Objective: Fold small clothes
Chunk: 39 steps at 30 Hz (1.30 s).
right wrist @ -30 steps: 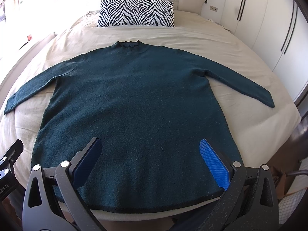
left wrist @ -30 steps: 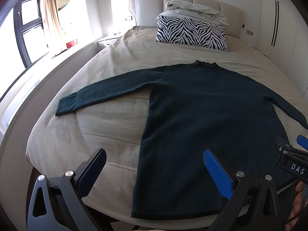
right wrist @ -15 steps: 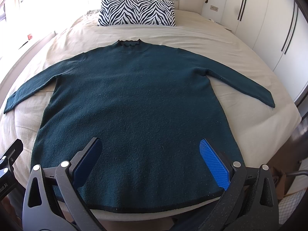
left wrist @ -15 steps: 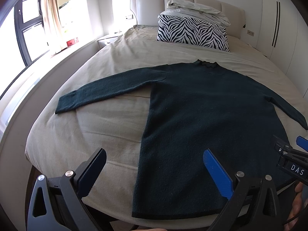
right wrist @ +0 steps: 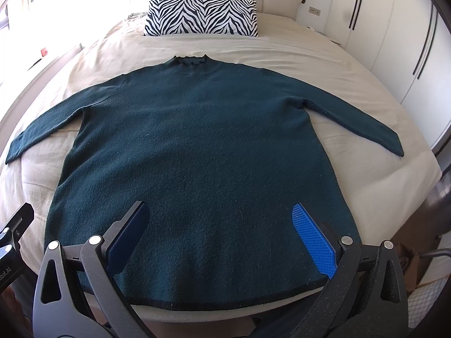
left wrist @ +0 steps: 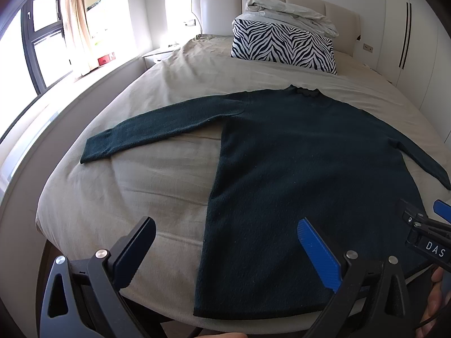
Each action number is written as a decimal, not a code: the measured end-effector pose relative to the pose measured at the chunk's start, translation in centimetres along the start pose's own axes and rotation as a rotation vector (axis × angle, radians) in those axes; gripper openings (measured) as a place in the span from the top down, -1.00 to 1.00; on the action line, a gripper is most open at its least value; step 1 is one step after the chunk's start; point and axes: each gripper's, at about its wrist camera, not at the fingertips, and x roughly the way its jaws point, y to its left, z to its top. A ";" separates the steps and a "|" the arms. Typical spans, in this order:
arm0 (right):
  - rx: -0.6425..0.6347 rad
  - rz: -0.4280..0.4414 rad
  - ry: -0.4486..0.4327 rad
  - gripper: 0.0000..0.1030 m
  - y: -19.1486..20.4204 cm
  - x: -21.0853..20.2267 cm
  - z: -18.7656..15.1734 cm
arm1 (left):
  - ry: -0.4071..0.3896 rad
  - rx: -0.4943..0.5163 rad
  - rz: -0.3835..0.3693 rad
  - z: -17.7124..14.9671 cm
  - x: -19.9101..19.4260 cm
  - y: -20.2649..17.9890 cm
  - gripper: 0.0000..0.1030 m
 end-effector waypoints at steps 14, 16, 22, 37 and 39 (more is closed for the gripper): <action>-0.002 0.001 0.004 -1.00 0.2 0.1 -0.2 | 0.032 -0.018 -0.007 -0.3 0.7 0.5 -1.00; -0.006 0.002 0.006 -1.00 0.3 0.2 -0.3 | 0.032 -0.014 -0.005 -0.3 0.8 0.5 -1.00; -0.016 -0.002 0.013 -1.00 0.7 0.6 -0.2 | 0.019 -0.006 -0.010 -0.5 0.8 0.6 -1.00; -0.048 -0.004 0.031 -1.00 2.2 1.7 0.5 | 0.006 -0.072 -0.052 0.2 1.8 3.7 -1.00; -0.055 -0.002 0.031 -1.00 2.4 1.8 0.6 | 0.008 -0.119 -0.082 0.7 2.2 5.3 -1.00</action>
